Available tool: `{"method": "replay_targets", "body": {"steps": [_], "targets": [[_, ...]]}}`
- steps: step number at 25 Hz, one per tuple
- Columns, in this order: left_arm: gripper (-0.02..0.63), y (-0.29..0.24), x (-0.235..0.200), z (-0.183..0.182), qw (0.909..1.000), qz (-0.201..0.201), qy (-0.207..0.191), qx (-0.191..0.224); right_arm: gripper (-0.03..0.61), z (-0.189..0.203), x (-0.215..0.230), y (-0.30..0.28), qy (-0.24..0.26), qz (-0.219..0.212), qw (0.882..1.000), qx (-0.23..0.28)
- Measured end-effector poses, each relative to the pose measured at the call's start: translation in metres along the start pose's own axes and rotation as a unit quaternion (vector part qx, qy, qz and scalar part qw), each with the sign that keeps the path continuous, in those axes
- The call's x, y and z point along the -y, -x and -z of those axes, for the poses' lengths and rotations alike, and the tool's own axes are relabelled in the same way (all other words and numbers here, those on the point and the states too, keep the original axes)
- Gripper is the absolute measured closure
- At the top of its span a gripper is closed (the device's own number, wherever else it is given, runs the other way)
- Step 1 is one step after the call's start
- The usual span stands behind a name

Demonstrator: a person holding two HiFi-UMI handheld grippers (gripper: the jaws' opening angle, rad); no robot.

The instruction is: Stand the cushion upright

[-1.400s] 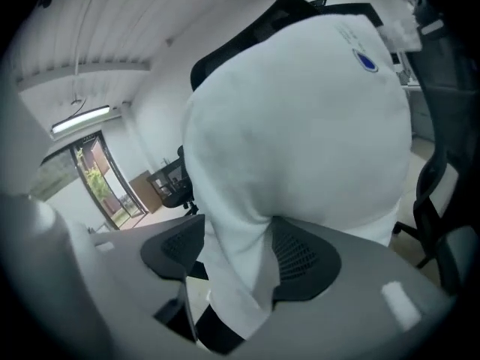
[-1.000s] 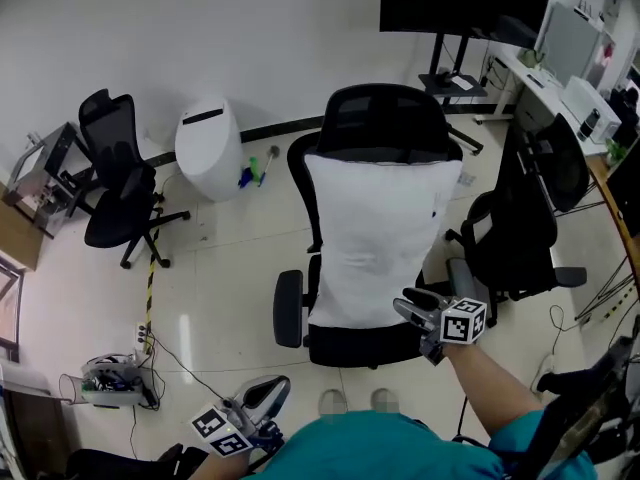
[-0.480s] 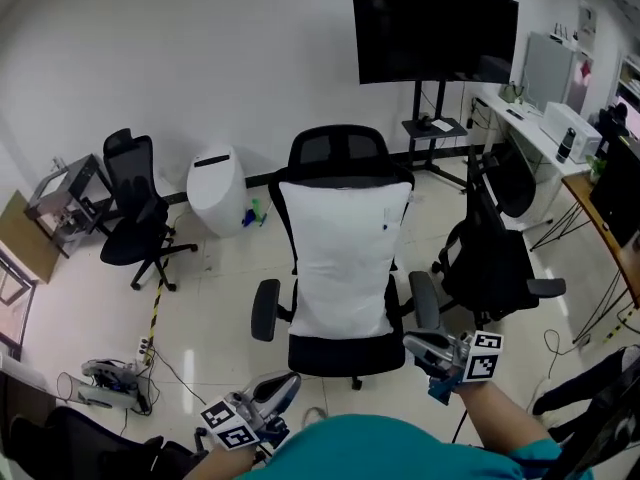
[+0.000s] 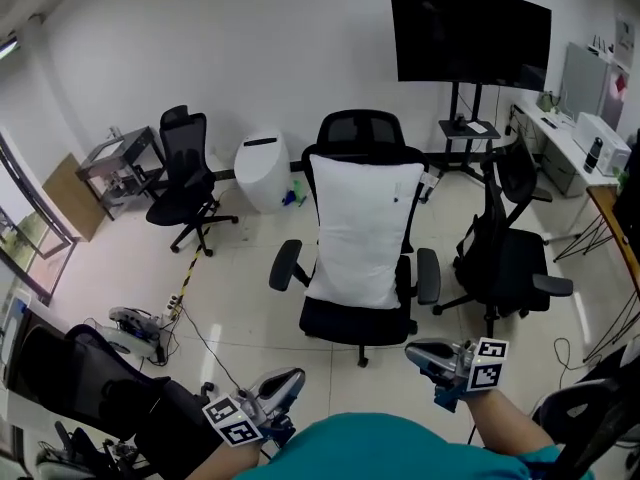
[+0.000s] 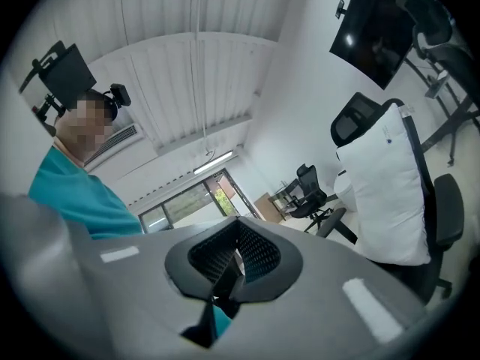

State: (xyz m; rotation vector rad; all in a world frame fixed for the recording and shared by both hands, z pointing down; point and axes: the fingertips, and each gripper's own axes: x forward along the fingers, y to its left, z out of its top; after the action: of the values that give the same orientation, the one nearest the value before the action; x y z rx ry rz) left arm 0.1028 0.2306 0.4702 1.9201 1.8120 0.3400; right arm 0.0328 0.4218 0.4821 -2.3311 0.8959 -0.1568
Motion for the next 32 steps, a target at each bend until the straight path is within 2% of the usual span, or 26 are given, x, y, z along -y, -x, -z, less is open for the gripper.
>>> {"method": "replay_targets", "body": {"steps": [6, 9, 13, 17, 20, 25, 28, 32], "targets": [[0.603, 0.063, 0.027, 0.008, 0.9998, -0.017, -0.009, 0.011, 0.575, 0.04, -0.045, -0.006, 0.008, 0.014, 1.0, -0.004], [0.603, 0.103, 0.041, 0.009, 0.9998, -0.004, -0.015, 0.009, 0.575, 0.067, -0.075, -0.015, 0.008, 0.032, 0.999, -0.002], [0.603, 0.165, 0.055, 0.021, 0.9998, 0.015, -0.003, -0.013, 0.575, 0.107, -0.122, -0.03, 0.004, 0.065, 0.998, 0.019], [0.603, 0.201, 0.067, 0.031, 0.999, 0.034, 0.008, -0.026, 0.575, 0.135, -0.165, -0.033, 0.01, 0.101, 0.994, 0.026], [0.603, 0.211, 0.089, 0.044, 0.9982, 0.049, 0.017, -0.029, 0.575, 0.145, -0.196, -0.018, 0.03, 0.111, 0.993, 0.02], [0.603, 0.204, 0.137, 0.061, 0.9976, 0.063, 0.003, -0.028, 0.577, 0.149, -0.23, 0.03, 0.048, 0.114, 0.992, 0.032], [0.603, 0.191, 0.174, 0.081, 0.998, 0.059, -0.002, -0.021, 0.575, 0.158, -0.247, 0.07, 0.061, 0.107, 0.992, 0.025], [0.603, 0.172, 0.228, 0.117, 0.9989, 0.044, 0.01, -0.013, 0.575, 0.175, -0.265, 0.128, 0.064, 0.102, 0.993, 0.015]]}}
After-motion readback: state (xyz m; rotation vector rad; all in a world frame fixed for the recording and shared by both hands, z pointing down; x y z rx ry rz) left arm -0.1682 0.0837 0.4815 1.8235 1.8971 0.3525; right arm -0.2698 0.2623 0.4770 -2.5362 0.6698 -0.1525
